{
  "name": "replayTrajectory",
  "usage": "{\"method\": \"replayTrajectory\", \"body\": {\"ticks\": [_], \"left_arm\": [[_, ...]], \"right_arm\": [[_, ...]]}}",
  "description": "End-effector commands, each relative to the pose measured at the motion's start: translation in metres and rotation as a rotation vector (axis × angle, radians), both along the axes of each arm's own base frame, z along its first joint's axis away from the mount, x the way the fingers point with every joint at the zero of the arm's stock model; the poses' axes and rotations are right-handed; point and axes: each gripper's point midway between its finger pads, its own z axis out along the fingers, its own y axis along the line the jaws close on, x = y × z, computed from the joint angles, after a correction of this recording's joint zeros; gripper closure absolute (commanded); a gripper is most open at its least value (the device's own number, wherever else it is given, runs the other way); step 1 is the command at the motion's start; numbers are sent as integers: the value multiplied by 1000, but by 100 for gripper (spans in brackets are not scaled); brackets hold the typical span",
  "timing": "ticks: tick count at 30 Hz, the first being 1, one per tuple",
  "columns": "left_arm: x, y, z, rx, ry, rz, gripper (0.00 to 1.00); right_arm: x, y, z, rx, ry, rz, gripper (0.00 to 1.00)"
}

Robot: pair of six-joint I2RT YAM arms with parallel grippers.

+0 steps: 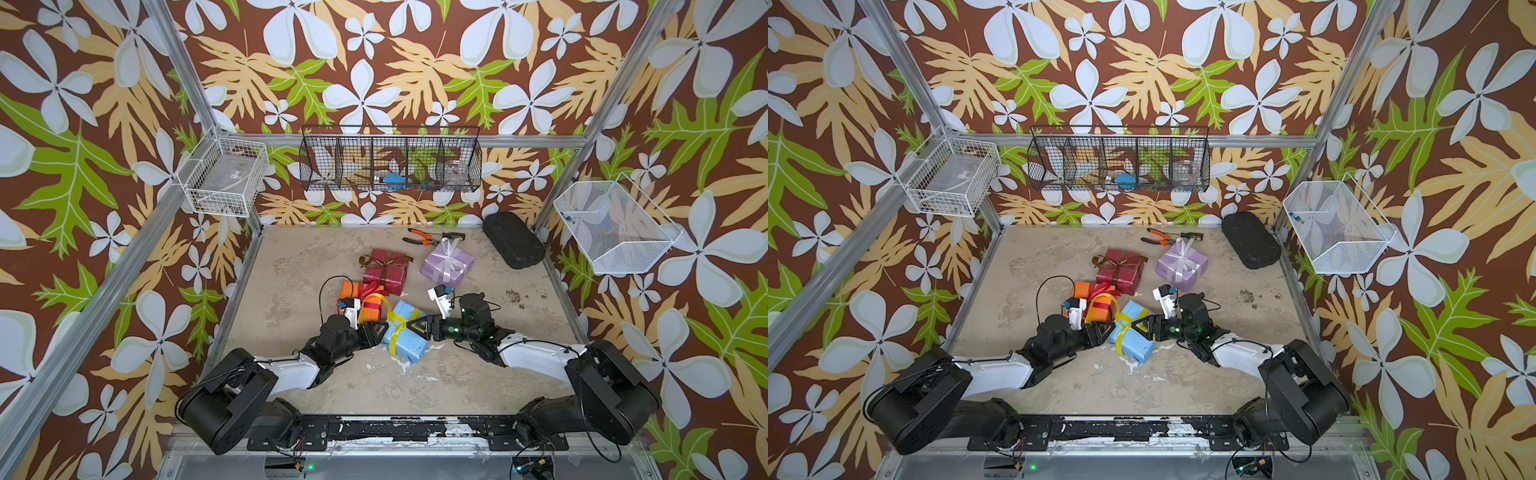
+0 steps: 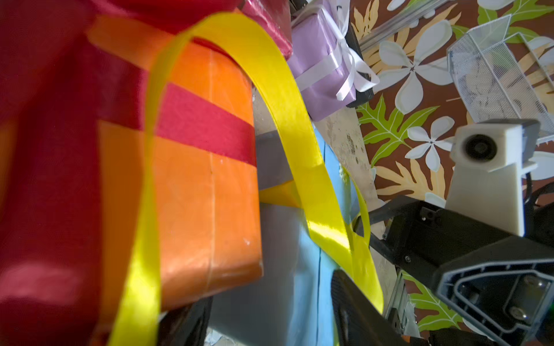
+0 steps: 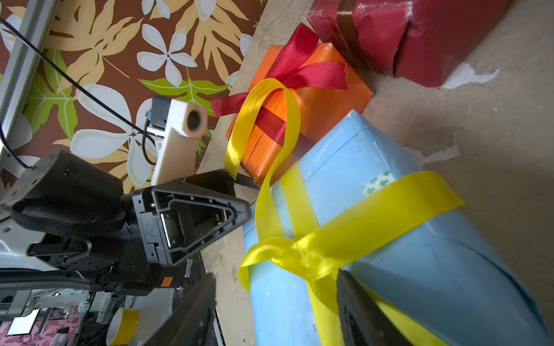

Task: Untie the ribbon bows on the gift boxes
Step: Untie the ribbon from the gift box.

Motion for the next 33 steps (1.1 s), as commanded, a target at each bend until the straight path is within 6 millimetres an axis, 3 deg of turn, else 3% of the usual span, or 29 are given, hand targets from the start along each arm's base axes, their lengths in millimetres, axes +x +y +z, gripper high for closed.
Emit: {"method": "replayTrajectory", "body": {"ticks": [1, 6, 18, 23, 33], "left_arm": [[-3, -17, 12, -55, -34, -71, 39], [-15, -31, 4, -57, -10, -124, 39], [-19, -30, -13, -41, 37, -125, 40], [-20, -30, -19, -35, 62, -121, 39], [-23, -27, -22, -40, 78, -113, 39]], "right_arm": [[4, 5, 8, 40, -18, 5, 35], [10, 10, 7, 56, -17, 5, 31], [15, 29, 35, 246, -23, 61, 26], [17, 34, 38, 292, -15, 80, 26], [20, 35, 82, 391, -137, 93, 26]]}}
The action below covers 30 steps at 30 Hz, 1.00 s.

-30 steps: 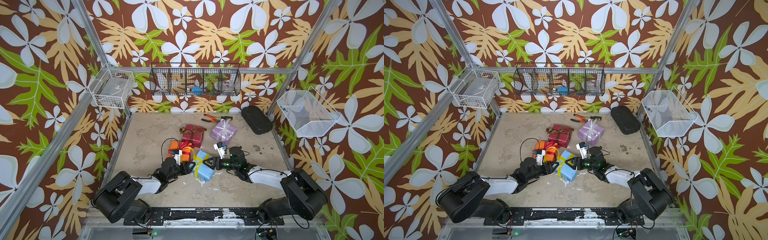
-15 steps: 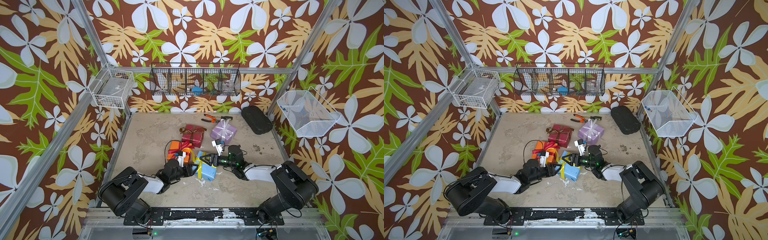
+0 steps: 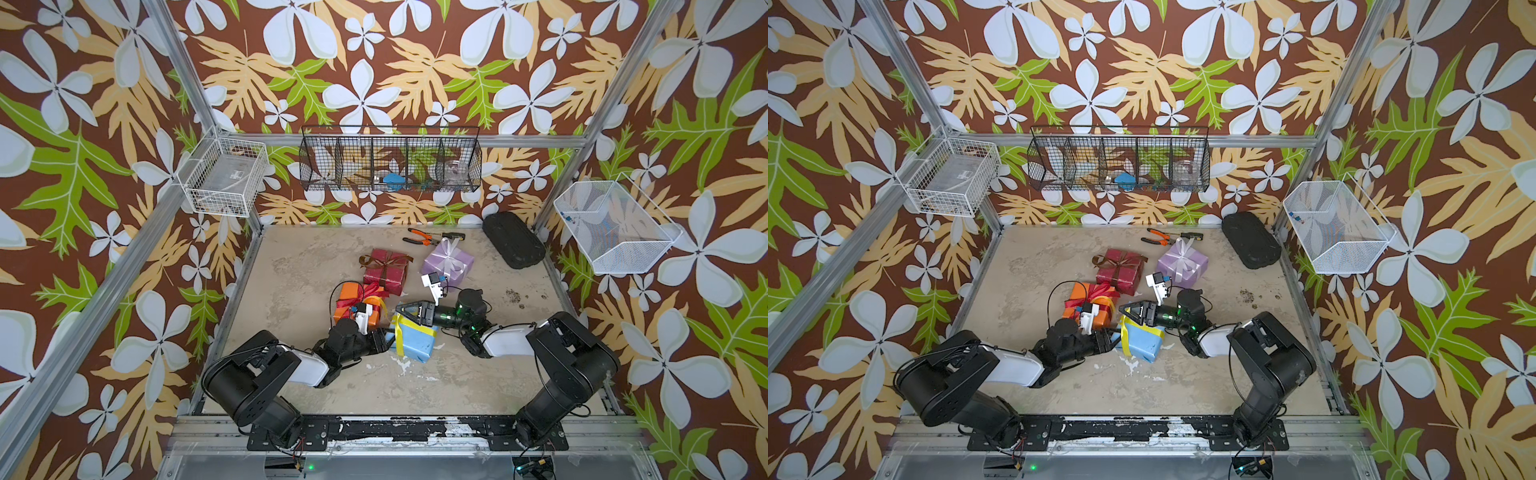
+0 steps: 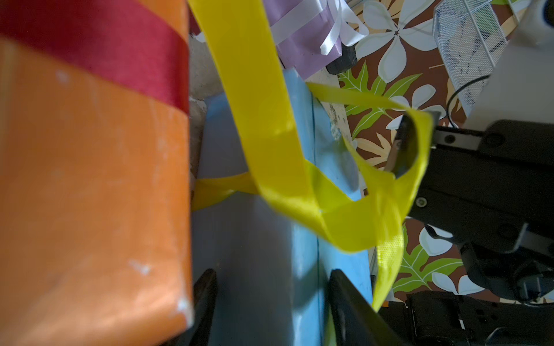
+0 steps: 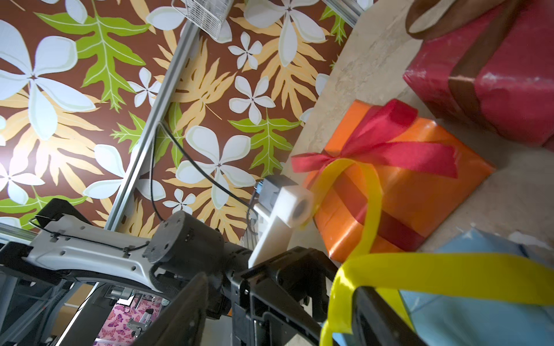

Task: Untie the ribbon bows on the gift boxes
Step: Untie the ribbon from the gift box.

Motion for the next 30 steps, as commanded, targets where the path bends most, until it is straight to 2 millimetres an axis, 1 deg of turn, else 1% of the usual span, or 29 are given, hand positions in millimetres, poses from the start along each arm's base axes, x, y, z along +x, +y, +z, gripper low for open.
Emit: {"method": "replayTrajectory", "body": {"ticks": [1, 4, 10, 13, 16, 18, 21, 23, 27, 30], "left_arm": [[-7, 2, -11, 23, 41, -8, 39], [-7, 2, -11, 22, 44, -9, 39], [-8, 2, -12, 22, 48, -14, 39], [-9, 2, -14, 22, 54, -15, 39], [-10, 3, -14, 21, 57, -15, 39], [-11, 4, -15, 21, 60, -14, 39], [-11, 3, -14, 18, 59, -15, 39], [-11, 3, -13, 16, 59, -17, 39], [-11, 2, -11, 14, 55, -19, 39], [-11, 2, -11, 14, 55, -20, 39]], "right_arm": [[1, -1, 31, 66, -96, -12, 26], [5, -4, 47, 92, -140, -43, 26], [12, -3, 66, 122, -191, -63, 26], [15, -9, 82, 166, -222, -82, 26], [25, -21, 97, 183, -249, -122, 26], [36, -34, 106, 184, -265, -174, 26], [54, -54, 113, 159, -281, -255, 25], [67, -66, 113, 114, -290, -313, 24], [93, -97, 100, 5, -261, -447, 22], [119, -132, 75, -130, -176, -597, 21]]}}
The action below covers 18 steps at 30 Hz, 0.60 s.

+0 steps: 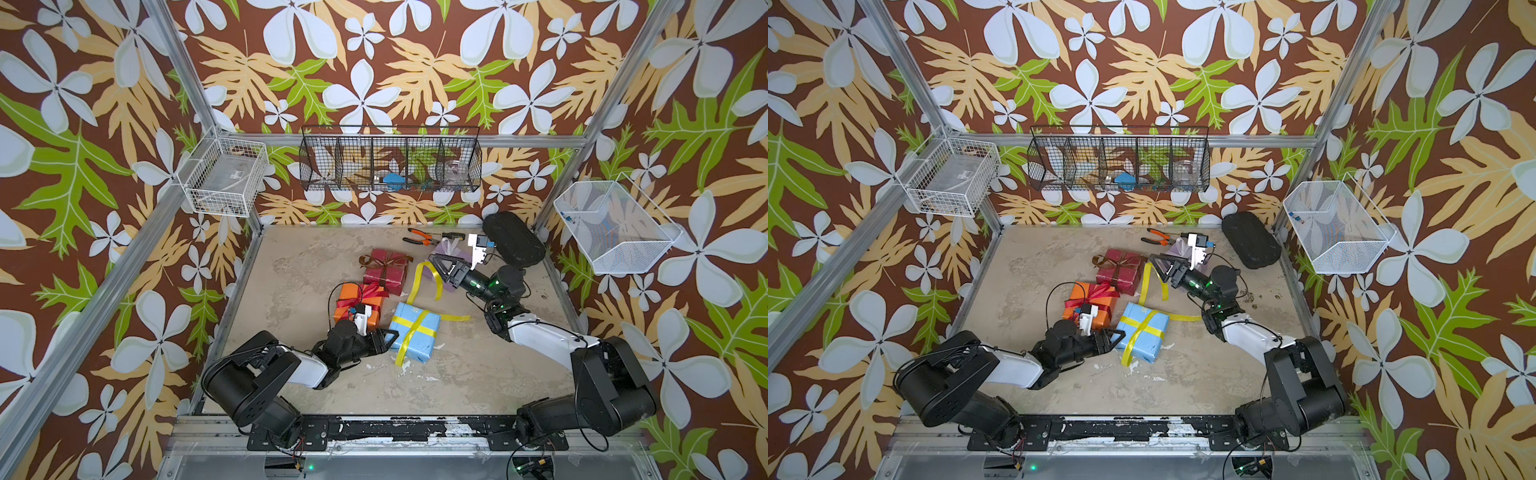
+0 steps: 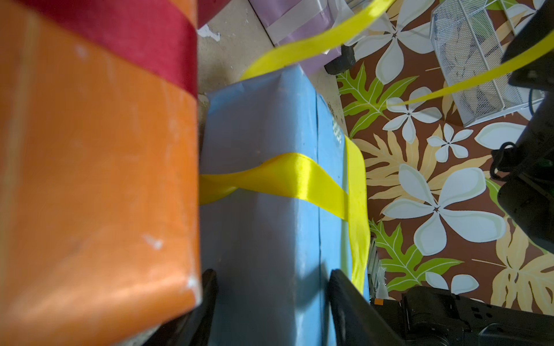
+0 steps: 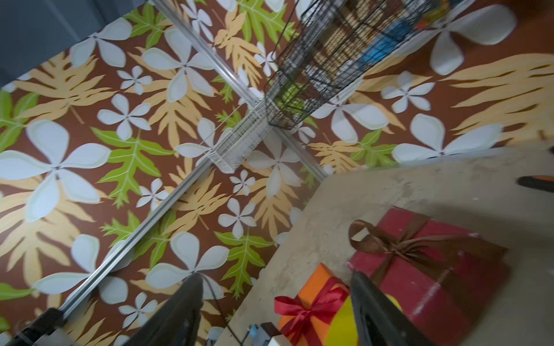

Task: Untie the ribbon bows on the gift boxes
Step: Untie the ribbon from the gift box.

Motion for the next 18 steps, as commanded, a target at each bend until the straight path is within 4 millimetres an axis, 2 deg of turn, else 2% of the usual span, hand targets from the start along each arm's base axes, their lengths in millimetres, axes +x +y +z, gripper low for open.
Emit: {"method": "replayTrajectory", "body": {"ticks": [1, 4, 6, 8, 12, 15, 18], "left_arm": [[-7, 1, -10, 30, 38, -24, 39], [-7, 0, -9, 32, 35, -26, 38], [-6, 0, -9, 35, 33, -28, 38], [-6, -2, -7, 33, 31, -35, 38], [-4, -6, -2, 21, 26, -45, 37], [-4, -8, 2, 7, 25, -53, 36], [-4, -10, 11, -16, 18, -57, 33]], "right_arm": [[26, -34, -43, -155, 152, -179, 21], [36, -60, -72, -344, 247, -312, 20], [37, -72, -83, -435, 275, -367, 18], [32, -76, -90, -480, 297, -368, 18], [7, -58, -103, -527, 320, -255, 22], [-26, -31, -116, -593, 339, -149, 22], [-58, -13, -135, -615, 378, -69, 25]]}}
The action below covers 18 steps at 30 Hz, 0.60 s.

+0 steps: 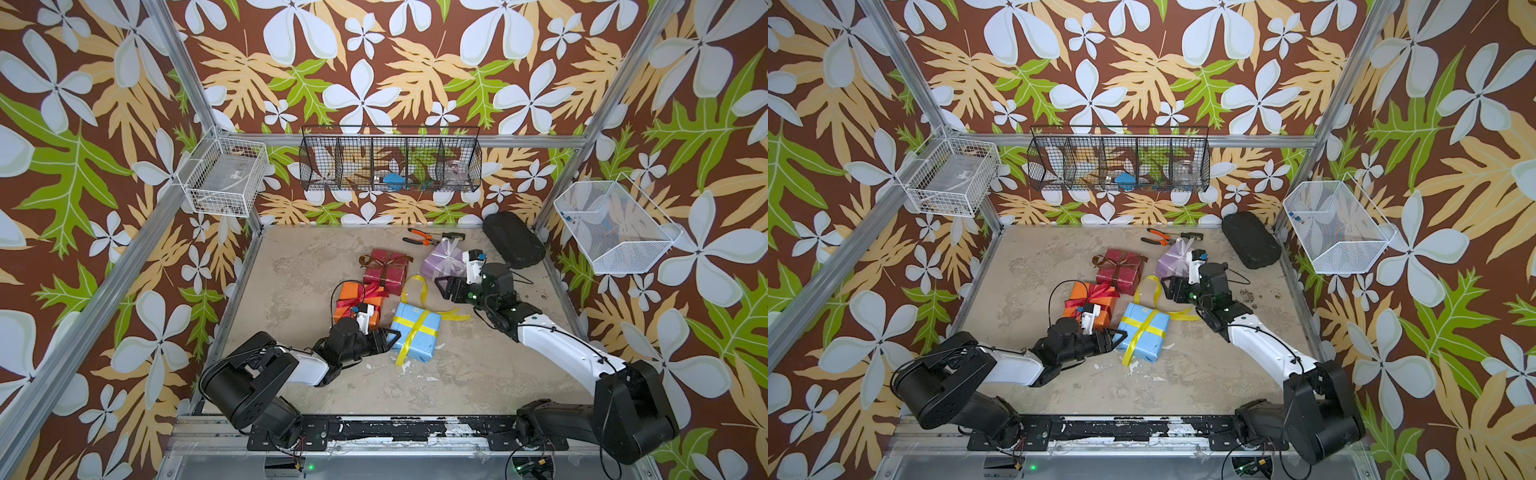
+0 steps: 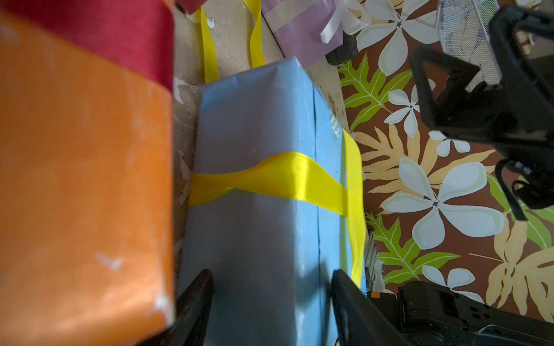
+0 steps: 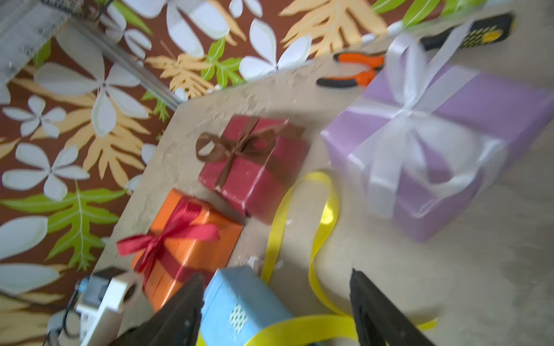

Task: Untie the ribbon bows on the gift boxes
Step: Untie the ribbon from the gift box.

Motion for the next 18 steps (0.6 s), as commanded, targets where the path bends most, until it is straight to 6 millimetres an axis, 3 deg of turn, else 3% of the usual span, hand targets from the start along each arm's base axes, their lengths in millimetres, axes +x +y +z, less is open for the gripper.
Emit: {"method": "replayTrajectory", "body": {"ticks": [1, 7, 13, 18], "left_arm": [[-3, -5, 10, -26, -8, -26, 32], [-5, -9, 27, -71, -23, -49, 31], [-2, -5, 19, -27, -28, -28, 31], [-2, 0, 7, 9, -21, -15, 31]], "right_arm": [[-35, 11, -29, -32, 101, 75, 27], [-70, 31, -47, 94, 176, 137, 39], [-66, 49, -43, 214, 178, 163, 45], [-64, 61, -52, 266, 226, 190, 48]]}}
